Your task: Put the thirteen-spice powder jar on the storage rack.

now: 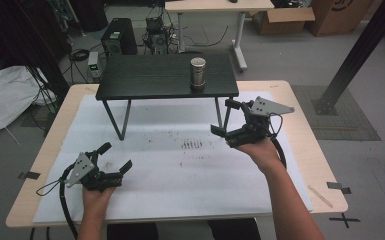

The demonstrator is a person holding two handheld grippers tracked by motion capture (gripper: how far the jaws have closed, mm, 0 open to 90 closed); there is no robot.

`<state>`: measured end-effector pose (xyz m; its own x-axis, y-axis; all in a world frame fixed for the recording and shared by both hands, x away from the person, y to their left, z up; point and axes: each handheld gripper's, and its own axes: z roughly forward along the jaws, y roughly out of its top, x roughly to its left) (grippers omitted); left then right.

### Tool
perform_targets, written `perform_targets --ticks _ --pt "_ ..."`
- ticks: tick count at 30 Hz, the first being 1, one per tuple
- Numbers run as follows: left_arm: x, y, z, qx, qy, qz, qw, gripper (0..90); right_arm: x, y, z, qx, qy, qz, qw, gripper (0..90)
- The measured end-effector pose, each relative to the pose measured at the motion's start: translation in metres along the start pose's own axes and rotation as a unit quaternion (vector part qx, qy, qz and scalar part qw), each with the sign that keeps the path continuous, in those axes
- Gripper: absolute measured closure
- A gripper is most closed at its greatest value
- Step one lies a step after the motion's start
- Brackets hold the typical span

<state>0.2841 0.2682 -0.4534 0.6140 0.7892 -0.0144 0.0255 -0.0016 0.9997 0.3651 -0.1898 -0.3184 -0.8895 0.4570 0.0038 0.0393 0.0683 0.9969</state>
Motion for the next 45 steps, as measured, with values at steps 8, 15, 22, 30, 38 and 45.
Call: perform_targets --ticks 8,15,22,30,38,45 --pt "0.000 0.000 0.000 -0.001 0.000 0.000 1.0000 0.5 0.001 -0.030 -0.003 0.003 -0.015 0.018 0.9997 0.0" --pt "0.000 0.000 0.000 -0.001 -0.001 -0.001 1.0000 0.4 0.003 -0.045 -0.006 -0.009 -0.016 0.025 0.9995 0.0" --pt "0.000 0.000 0.000 -0.001 -0.001 -0.001 1.0000 0.3 0.007 -0.071 -0.006 -0.005 -0.026 0.020 0.9994 0.0" --pt "0.000 0.000 0.000 -0.001 -0.001 -0.001 1.0000 0.3 0.009 -0.093 -0.008 0.004 -0.036 0.027 0.9990 0.0" --pt "0.000 0.000 0.000 -0.001 -0.001 -0.002 1.0000 0.3 0.011 -0.111 -0.007 0.017 -0.042 0.017 0.9988 0.0" --pt "0.000 0.000 0.000 -0.001 -0.001 -0.002 1.0000 0.3 0.010 -0.121 -0.009 0.010 -0.052 0.022 0.9984 0.0"
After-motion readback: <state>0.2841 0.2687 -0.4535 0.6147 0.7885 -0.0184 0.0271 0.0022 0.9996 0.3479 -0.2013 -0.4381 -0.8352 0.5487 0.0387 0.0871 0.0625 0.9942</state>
